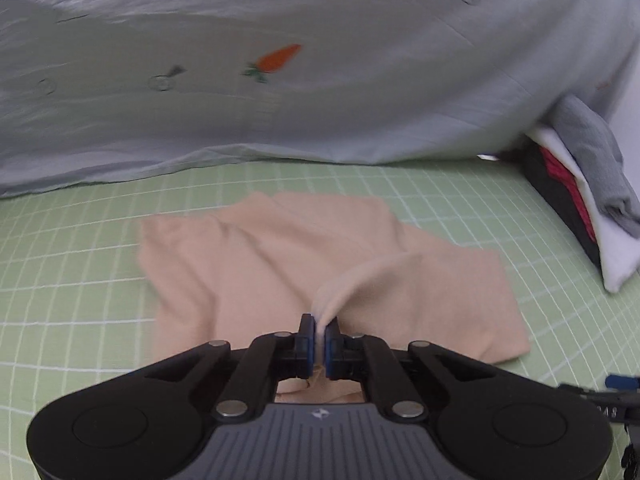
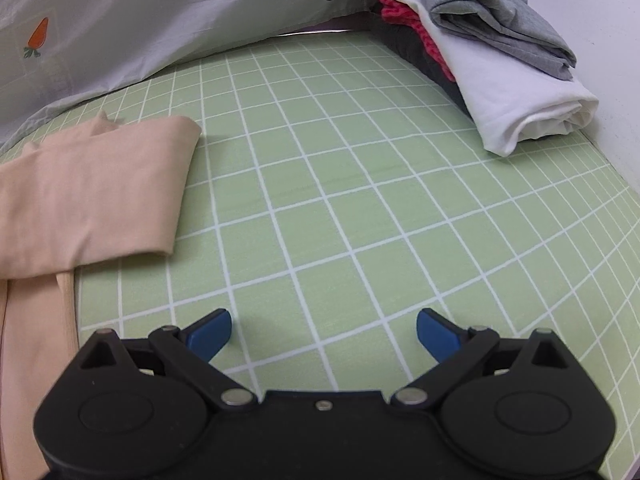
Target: Fold clothes
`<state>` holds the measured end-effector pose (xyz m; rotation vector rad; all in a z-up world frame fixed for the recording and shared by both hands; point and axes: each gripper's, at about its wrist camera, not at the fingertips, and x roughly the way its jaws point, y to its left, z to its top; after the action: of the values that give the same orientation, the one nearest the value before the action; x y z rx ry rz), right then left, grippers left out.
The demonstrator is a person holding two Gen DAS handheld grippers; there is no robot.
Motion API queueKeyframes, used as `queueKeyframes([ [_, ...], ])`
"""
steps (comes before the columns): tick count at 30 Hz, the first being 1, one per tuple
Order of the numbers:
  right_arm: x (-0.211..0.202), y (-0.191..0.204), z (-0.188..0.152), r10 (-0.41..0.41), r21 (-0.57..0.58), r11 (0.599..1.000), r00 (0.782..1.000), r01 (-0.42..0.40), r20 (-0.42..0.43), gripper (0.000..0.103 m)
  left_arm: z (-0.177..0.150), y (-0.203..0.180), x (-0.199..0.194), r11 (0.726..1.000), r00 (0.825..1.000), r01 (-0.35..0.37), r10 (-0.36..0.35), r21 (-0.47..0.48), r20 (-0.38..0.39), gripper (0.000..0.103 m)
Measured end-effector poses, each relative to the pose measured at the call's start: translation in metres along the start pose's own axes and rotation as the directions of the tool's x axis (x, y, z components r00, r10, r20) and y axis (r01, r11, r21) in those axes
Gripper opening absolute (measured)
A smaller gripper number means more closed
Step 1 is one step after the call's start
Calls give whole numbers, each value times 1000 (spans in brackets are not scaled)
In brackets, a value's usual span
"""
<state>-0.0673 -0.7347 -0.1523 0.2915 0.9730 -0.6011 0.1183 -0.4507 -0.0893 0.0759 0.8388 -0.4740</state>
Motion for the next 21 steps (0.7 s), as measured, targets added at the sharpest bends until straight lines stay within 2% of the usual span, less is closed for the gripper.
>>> queueKeyframes([
  [5, -4, 19, -2, 10, -82, 997, 1000, -10, -3, 100, 15, 78, -26, 978, 996, -60, 73, -200, 59, 5],
  [10, -7, 31, -2, 8, -135, 991, 1000, -9, -3, 100, 22, 132, -58, 940, 976, -120, 171, -318, 137, 5],
  [12, -9, 36, -2, 8, -156, 988, 1000, -8, 0, 100, 22, 154, -70, 918, 966, -131, 203, -373, 161, 5],
  [16, -12, 45, -3, 7, -194, 981, 1000, -7, -1, 100, 18, 191, -82, 870, 930, -207, 317, -447, 185, 5],
  [19, -14, 50, -2, 5, -219, 976, 1000, -5, 1, 100, 11, 218, -84, 828, 916, -230, 361, -511, 173, 6],
  [21, -17, 53, -3, 6, -232, 973, 1000, -4, 7, 100, 3, 232, -82, 790, 902, -273, 409, -549, 139, 6],
])
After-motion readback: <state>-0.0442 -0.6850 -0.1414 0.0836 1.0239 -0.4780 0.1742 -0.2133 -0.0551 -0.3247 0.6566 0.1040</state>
